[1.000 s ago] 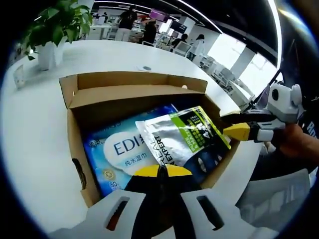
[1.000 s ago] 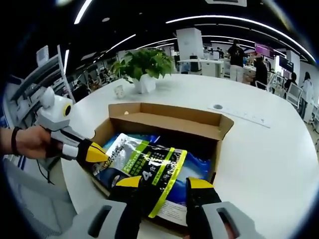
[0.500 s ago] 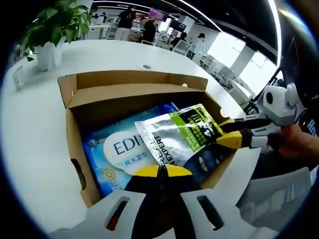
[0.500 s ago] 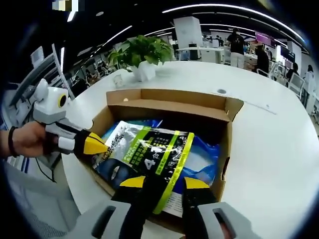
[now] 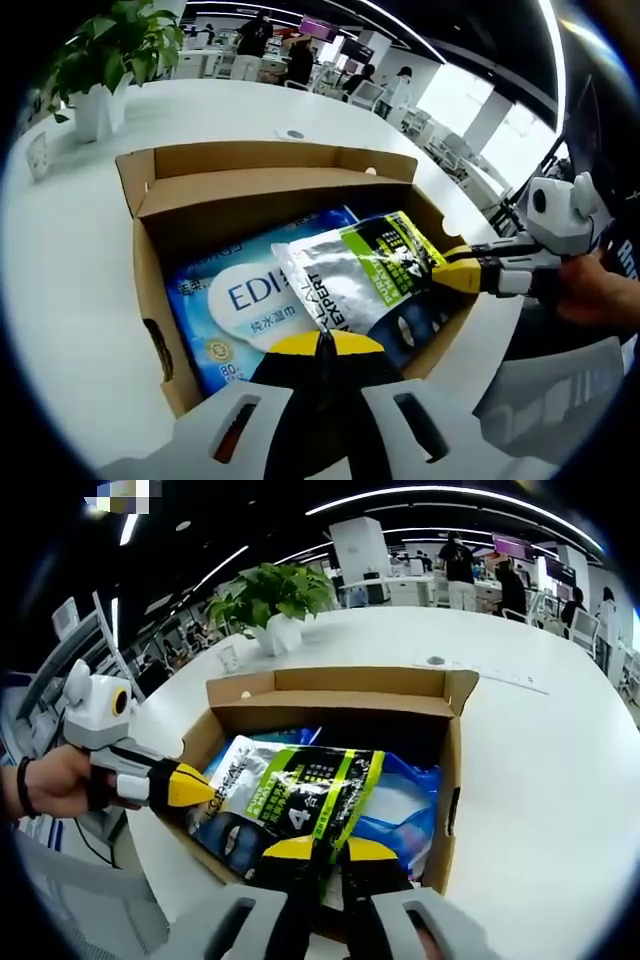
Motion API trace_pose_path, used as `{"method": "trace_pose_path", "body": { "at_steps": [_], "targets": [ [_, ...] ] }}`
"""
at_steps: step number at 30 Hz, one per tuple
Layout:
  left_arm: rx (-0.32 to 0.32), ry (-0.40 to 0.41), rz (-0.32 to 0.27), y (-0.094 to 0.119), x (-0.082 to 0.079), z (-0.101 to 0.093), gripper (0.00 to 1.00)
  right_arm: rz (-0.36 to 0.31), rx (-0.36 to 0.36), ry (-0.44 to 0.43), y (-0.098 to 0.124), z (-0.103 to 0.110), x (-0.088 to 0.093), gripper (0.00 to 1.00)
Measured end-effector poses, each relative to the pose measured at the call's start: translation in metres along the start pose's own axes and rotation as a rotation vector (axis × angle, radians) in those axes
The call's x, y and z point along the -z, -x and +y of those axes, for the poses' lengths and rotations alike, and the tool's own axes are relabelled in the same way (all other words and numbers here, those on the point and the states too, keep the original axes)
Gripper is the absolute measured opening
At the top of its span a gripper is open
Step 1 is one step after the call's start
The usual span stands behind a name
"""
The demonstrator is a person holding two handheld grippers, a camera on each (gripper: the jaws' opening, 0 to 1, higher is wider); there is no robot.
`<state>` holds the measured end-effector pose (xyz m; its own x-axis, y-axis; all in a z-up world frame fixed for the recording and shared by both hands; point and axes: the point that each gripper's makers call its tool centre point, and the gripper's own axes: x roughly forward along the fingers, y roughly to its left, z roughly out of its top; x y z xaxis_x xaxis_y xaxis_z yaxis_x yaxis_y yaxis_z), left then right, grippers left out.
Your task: Operate the shoe box by opening the lid, removing the specified soft item, and placing it in the target area until the item is outside and the box remains undamaged.
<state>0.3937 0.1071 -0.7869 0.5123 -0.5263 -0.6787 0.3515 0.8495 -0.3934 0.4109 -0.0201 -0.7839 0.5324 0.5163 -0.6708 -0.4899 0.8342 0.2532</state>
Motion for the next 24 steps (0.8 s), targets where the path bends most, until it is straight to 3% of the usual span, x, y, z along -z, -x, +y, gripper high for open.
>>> {"method": "trace_pose_path", "body": {
  "at_steps": [12, 24],
  "targets": [
    [0.003, -0.004, -0.019, 0.001, -0.004, -0.001, 0.00, -0.039, -0.030, -0.048, 0.007, 0.005, -0.005, 0.00],
    [0.039, -0.036, -0.078, 0.009, -0.031, -0.018, 0.00, -0.079, -0.017, -0.039, 0.027, -0.001, -0.017, 0.00]
  ]
}}
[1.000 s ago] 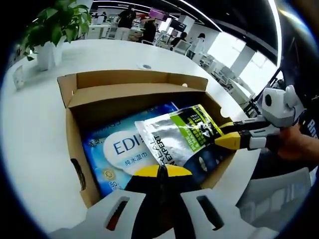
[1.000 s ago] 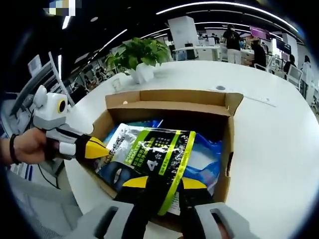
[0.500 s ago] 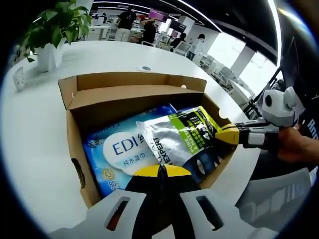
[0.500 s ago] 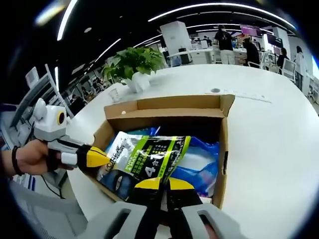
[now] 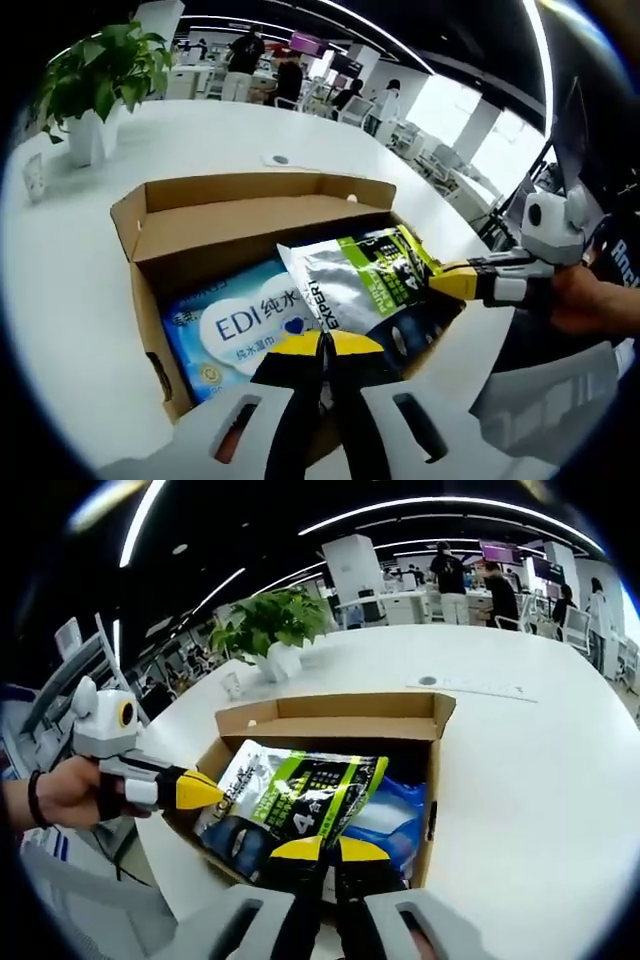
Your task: Operate the shoe box by opening the lid, removing the specified soft item, and placing it in the target area until the item is outside and the box remains undamaged.
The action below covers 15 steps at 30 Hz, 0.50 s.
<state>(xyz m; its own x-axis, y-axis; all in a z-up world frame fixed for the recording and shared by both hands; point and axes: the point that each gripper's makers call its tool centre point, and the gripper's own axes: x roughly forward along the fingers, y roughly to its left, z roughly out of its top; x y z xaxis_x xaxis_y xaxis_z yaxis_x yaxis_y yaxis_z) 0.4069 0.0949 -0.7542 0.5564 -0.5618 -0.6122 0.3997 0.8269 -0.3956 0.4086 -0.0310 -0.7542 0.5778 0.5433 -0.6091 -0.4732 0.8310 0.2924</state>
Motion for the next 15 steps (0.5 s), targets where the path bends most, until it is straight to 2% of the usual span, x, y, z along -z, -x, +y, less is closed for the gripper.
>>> {"method": "trace_pose_path", "body": {
  "at_steps": [15],
  "targets": [
    [0.045, -0.057, -0.030, 0.005, -0.018, -0.023, 0.00, -0.064, 0.027, -0.025, 0.025, -0.008, -0.013, 0.00]
  ]
}}
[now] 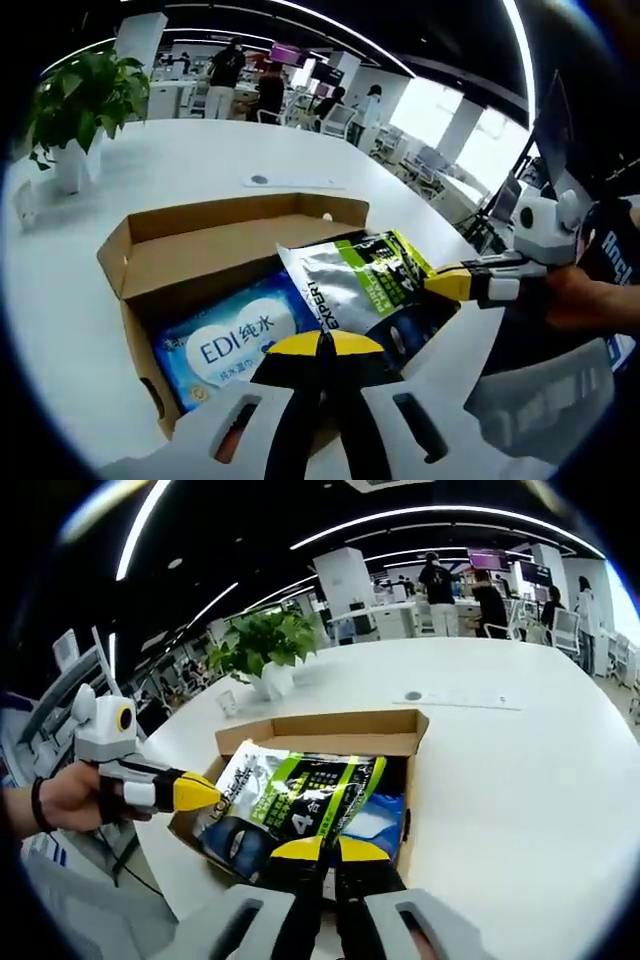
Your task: Operate the shoe box by opening the lid, removing the specified soft item, and placing it in the target area until the item is outside and the box remains undamaged.
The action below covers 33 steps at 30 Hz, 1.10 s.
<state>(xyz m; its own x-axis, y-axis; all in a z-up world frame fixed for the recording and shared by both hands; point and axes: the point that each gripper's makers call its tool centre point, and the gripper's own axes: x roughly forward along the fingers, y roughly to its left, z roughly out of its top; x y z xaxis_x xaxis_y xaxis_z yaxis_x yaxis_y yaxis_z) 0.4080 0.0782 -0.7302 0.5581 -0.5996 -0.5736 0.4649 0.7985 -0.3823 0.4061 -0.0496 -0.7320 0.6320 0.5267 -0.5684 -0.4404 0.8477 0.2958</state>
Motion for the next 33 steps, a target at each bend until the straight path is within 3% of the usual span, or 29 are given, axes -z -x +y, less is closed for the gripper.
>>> {"method": "trace_pose_path", "body": {
  "at_steps": [33],
  "targets": [
    [0.072, -0.047, 0.033, -0.039, 0.000, -0.066, 0.00, -0.033, 0.054, -0.066, 0.045, -0.058, 0.005, 0.00]
  ]
}}
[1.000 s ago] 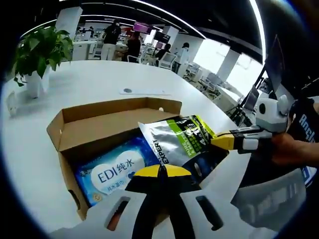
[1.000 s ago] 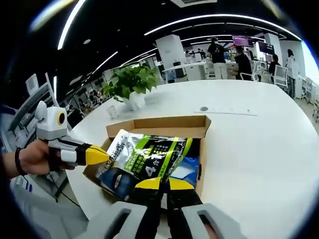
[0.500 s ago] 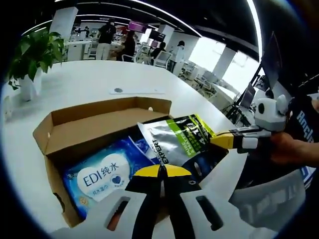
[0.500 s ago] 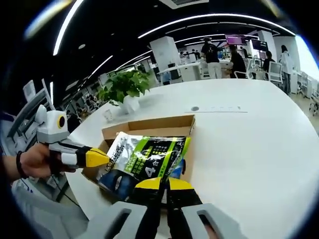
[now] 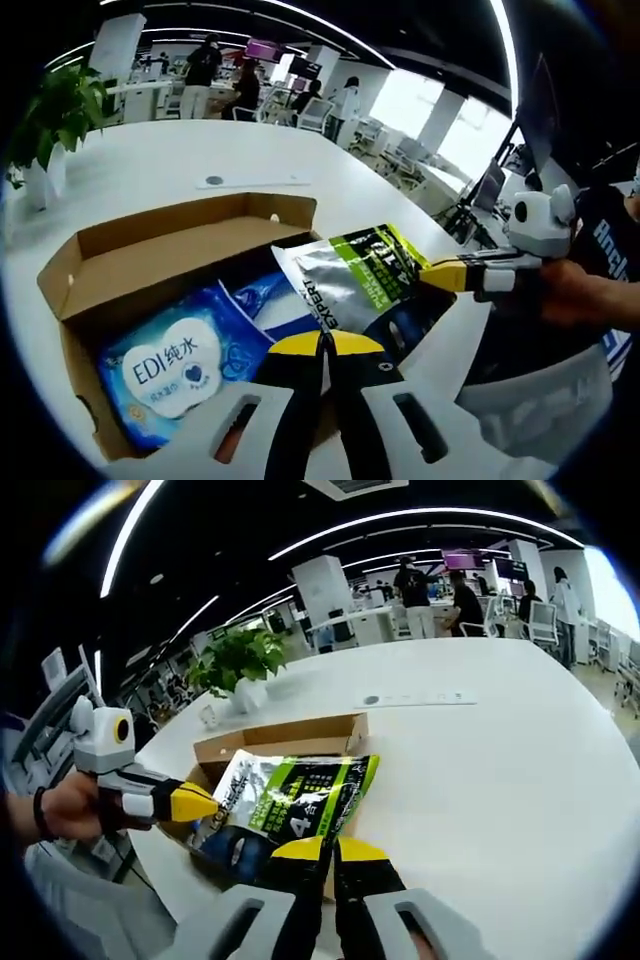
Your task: Operate the shoe box by opening the lid, removing the specified soft item, and placing it in the target area until the item is outside and the box remains undamaged.
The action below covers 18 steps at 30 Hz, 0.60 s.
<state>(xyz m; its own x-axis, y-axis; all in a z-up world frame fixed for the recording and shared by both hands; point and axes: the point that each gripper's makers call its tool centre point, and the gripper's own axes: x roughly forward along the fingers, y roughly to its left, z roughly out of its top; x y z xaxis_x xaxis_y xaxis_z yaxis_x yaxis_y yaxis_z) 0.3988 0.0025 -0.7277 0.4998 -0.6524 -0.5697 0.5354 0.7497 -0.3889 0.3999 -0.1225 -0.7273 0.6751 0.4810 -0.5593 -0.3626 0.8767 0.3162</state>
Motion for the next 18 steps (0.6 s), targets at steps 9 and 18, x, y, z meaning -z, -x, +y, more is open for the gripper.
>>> {"method": "trace_pose_path", "body": {
  "at_steps": [9, 18],
  "targets": [
    [0.016, -0.002, 0.005, -0.010, -0.001, -0.012, 0.00, 0.011, 0.013, -0.001, 0.007, -0.017, 0.003, 0.00],
    [0.033, -0.016, 0.024, -0.023, -0.002, -0.022, 0.00, 0.009, 0.029, -0.014, 0.012, -0.033, 0.006, 0.00]
  ]
}}
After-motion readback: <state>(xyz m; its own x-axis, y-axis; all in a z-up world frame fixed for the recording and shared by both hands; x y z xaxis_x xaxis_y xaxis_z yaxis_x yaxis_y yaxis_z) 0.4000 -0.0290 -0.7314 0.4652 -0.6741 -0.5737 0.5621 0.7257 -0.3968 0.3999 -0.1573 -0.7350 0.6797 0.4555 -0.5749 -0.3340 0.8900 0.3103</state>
